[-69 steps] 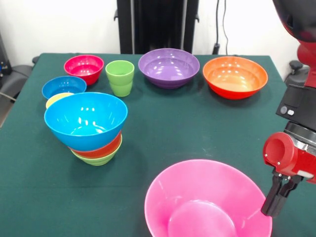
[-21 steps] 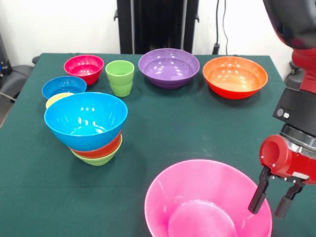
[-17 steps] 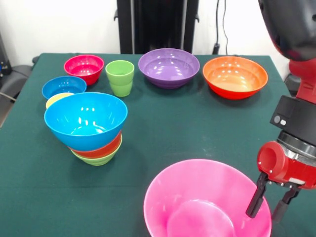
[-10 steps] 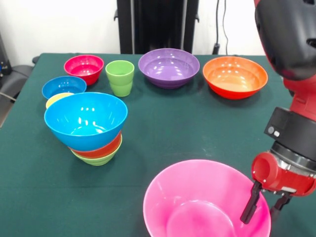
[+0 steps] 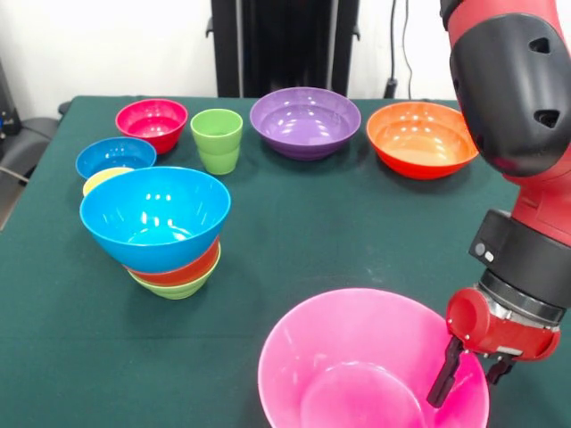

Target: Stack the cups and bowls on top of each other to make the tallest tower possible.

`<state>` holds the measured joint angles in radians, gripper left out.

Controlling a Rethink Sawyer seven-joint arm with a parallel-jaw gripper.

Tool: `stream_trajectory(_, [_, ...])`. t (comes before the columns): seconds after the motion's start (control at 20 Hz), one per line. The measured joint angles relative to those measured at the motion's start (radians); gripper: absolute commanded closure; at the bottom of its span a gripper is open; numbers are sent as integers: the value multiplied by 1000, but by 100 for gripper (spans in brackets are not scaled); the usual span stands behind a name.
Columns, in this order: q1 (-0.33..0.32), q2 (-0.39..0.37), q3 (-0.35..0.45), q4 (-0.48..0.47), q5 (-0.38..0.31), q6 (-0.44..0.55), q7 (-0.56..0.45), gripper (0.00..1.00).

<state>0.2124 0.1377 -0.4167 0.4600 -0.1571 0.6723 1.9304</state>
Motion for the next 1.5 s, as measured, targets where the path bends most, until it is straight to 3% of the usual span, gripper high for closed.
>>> stream_trajectory(0.15, [0,1,-7,0,4,0,1,0])
stream_trajectory(0.2, [0,2,-10,0,5,0,1,100])
stream_trajectory(0.7, [0,-25,-36,17,8,0,6,100])
stream_trajectory(1.1, [1,-132,-60,109,9,0,6,100])
stream_trajectory(1.5, [1,-247,-94,141,9,0,6,100])
